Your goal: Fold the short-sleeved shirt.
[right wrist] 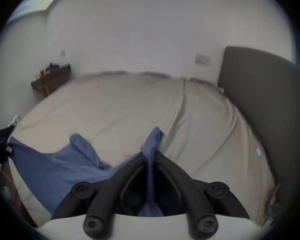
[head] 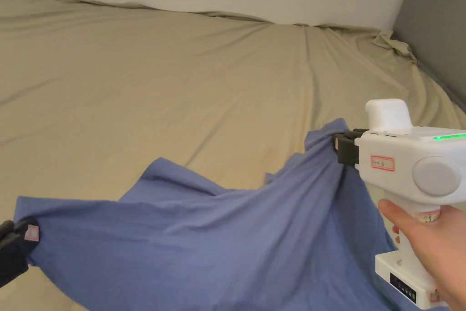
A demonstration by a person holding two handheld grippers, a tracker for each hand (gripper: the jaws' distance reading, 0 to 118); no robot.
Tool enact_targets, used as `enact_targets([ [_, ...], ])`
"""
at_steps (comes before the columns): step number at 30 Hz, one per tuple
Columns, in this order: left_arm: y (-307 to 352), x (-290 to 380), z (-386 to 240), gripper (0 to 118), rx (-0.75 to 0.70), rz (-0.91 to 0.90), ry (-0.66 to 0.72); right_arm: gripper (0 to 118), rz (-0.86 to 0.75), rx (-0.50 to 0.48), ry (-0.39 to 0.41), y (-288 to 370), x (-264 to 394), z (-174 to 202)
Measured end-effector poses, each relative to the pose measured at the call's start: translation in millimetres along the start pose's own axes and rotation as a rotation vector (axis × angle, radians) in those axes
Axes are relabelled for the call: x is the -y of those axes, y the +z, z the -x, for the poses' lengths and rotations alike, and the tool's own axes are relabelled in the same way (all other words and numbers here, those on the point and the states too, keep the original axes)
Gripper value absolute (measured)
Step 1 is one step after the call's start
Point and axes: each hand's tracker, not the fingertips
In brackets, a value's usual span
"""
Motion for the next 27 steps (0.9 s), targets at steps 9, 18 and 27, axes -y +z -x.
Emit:
enact_targets([
  [9,95,-193,-104,5,0.109,-0.399,-0.260,5,-0.489,0.108,-0.009,227,-158,-42],
  [18,194,-332,-151,4,0.026,-0.611,-0.340,5,-0.678,0.140,-0.008,349,-269,-61],
  [27,150,-423,-134,4,-0.065,-0.569,-0.247,5,-0.623,0.133,-0.067,283,-354,-68],
])
